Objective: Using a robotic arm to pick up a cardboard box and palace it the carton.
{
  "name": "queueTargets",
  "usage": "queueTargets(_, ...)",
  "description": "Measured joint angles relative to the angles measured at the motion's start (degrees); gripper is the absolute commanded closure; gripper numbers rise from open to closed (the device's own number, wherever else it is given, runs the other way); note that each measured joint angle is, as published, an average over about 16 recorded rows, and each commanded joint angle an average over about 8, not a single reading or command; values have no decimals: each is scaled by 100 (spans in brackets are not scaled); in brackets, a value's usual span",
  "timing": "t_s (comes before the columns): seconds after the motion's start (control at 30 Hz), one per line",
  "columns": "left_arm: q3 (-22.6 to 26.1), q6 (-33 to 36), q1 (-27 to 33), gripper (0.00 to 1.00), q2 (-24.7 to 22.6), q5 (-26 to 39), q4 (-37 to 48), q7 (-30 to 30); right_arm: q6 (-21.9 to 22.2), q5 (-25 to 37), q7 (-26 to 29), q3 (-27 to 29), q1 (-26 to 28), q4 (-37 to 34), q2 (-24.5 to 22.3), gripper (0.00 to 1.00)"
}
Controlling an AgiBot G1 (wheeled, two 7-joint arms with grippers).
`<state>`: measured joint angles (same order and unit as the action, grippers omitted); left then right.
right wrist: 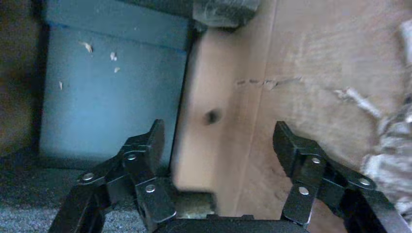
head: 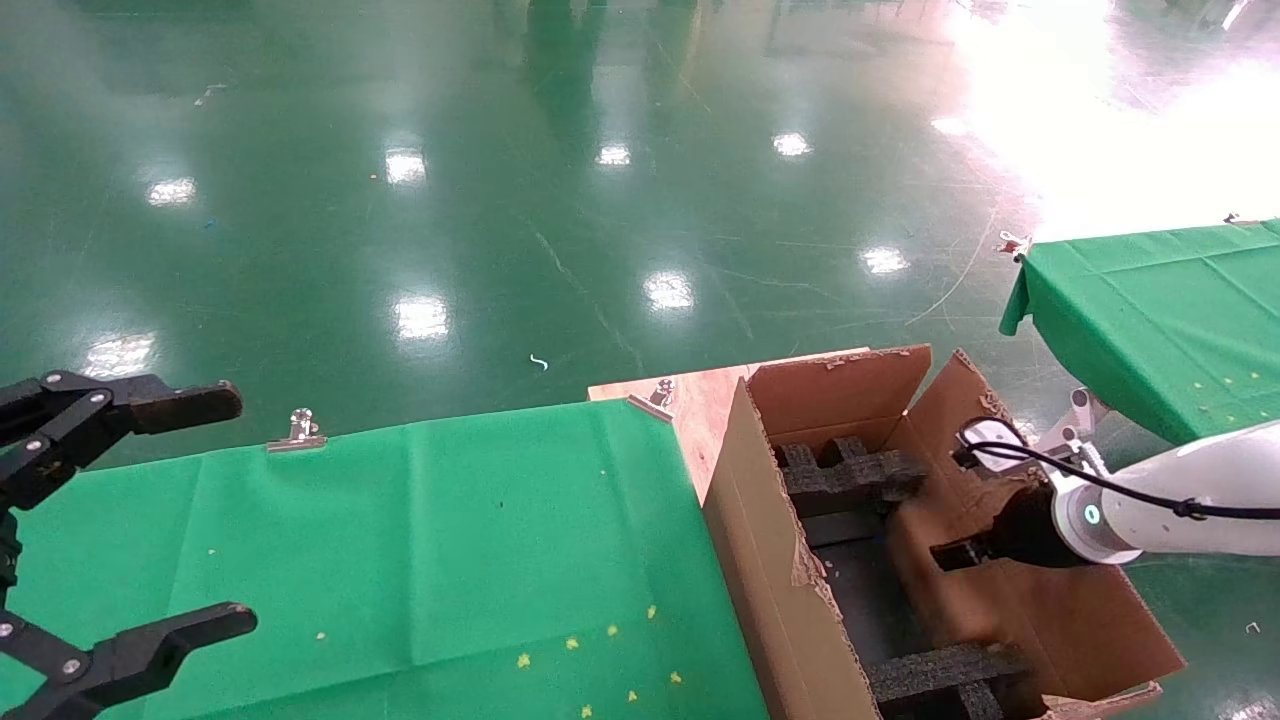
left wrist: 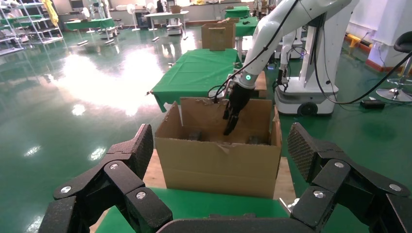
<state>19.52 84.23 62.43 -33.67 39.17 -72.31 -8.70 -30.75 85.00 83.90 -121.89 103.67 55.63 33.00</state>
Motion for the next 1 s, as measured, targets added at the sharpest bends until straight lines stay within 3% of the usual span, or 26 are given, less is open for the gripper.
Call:
queueTargets(0.3,1,0,0,0,0,0,0,0,-16,220,-5,114,551,389,-180,0)
queueTargets(0.63,1,-1,0,0,1,-1,0,1,-188,458,-57,446,1640,1526,-539,0)
queueTargets(0.83,2,-1,1,0,1,-1,0,1,-456,51,-348,735,2115,2082,-660,0)
queueTargets(1.0,2,-1,0,0,1,-2,1,1,-769,-630,-803,1004,2317,2295,-691,0)
